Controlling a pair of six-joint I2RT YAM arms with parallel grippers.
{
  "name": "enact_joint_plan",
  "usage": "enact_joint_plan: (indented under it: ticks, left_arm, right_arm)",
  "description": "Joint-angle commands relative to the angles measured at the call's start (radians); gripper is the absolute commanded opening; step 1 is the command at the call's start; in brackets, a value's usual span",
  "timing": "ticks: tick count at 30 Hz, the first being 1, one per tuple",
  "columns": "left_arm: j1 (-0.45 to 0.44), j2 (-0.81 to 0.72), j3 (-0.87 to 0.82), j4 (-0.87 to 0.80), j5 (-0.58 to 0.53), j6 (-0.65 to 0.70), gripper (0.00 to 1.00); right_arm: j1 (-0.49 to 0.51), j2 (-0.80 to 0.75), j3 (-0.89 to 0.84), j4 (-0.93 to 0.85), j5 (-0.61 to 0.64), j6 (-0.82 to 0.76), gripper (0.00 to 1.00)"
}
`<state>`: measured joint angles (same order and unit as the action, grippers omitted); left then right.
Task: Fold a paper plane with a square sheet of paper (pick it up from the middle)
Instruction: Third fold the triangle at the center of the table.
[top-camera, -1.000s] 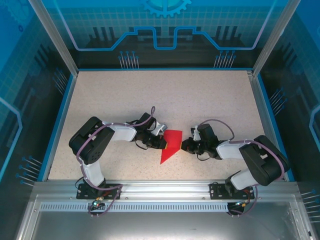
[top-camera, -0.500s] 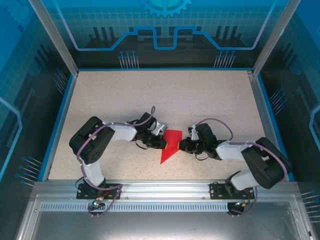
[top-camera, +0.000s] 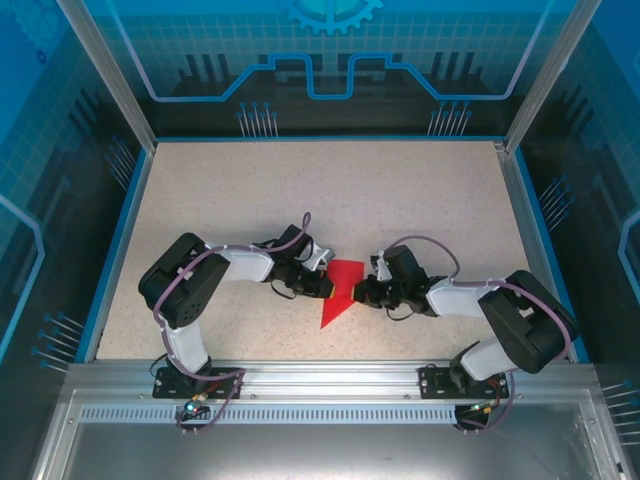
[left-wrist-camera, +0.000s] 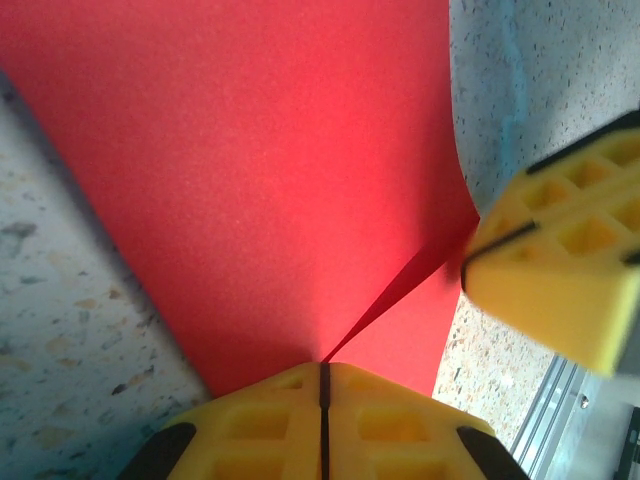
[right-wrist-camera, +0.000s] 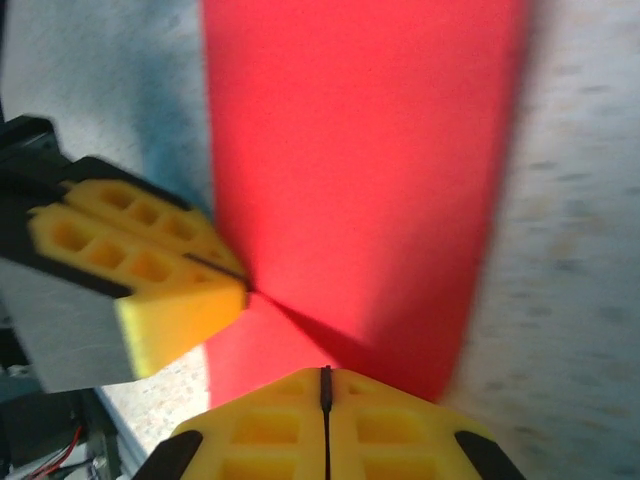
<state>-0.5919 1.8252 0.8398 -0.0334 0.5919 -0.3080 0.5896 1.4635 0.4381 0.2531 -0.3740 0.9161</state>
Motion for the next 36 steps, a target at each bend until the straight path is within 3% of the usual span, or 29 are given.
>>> enact_joint_plan:
  ticks: [1,11,17,24,31,36]
  left_arm:
    - [-0.014,0.055,-0.019,-0.085,-0.065,0.021,0.09]
    - [-0.013,0.054,-0.019,-0.085,-0.063,0.025,0.09]
    - [-0.013,0.057,-0.016,-0.091,-0.067,0.028,0.10]
    - [-0.014,0.057,-0.021,-0.091,-0.069,0.030,0.10]
    - [-0.013,0.060,-0.018,-0.095,-0.068,0.032,0.10]
    - [-0.013,0.057,-0.020,-0.099,-0.070,0.037,0.10]
  right_arm:
    - [0.051,0.010,0.038,-0.012,0.011,0.026,0.06]
    - [0.067,0.093,0.001,-0.015,0.084,0.045,0.05]
    - [0.086,0.022,0.010,-0.005,0.051,0.041,0.06]
    - [0.217,-0.025,0.031,0.006,0.074,0.089,0.06]
    - [0.334,0.089,0.091,0.075,0.067,0.107,0.06]
    - [0.361,0.172,0.106,0.086,0.081,0.115,0.05]
